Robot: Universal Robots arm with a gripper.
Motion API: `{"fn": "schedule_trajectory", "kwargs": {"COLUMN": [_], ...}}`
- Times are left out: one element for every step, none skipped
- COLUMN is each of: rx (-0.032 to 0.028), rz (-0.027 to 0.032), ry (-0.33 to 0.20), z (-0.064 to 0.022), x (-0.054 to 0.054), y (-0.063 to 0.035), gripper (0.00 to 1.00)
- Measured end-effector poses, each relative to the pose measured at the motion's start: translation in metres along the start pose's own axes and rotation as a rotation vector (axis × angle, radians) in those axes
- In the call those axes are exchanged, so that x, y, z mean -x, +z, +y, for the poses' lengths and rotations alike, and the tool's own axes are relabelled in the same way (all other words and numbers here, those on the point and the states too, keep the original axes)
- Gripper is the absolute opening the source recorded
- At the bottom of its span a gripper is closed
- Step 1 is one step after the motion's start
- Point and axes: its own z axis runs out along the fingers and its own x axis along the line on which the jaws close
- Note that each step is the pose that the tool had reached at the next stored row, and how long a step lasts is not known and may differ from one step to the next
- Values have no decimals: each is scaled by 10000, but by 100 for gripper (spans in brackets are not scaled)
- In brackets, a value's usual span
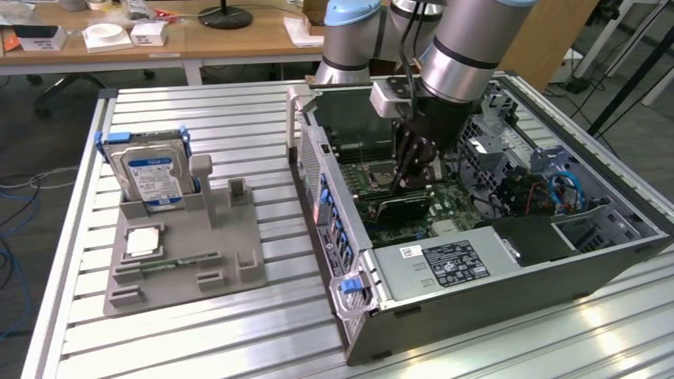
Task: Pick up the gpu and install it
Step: 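Press down on the gpu until it lock into place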
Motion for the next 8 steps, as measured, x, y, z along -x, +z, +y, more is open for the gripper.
{"fn": "schedule_trajectory", "kwargs": {"rx": [0,-1,-7,-12,-16,-18,-25,-33], "rz": [0,6,15,16,16,16,18,19], "ry": [0,0,2,1,1,3,4,3], "z": [0,0,0,-3,-4,-3,0,5], "x": [0,0,-1,-1,-1,-1,-1,-1], "y": [0,1,11,29,47,67,86,105], "gripper": [11,11,11,11,11,11,11,11]}}
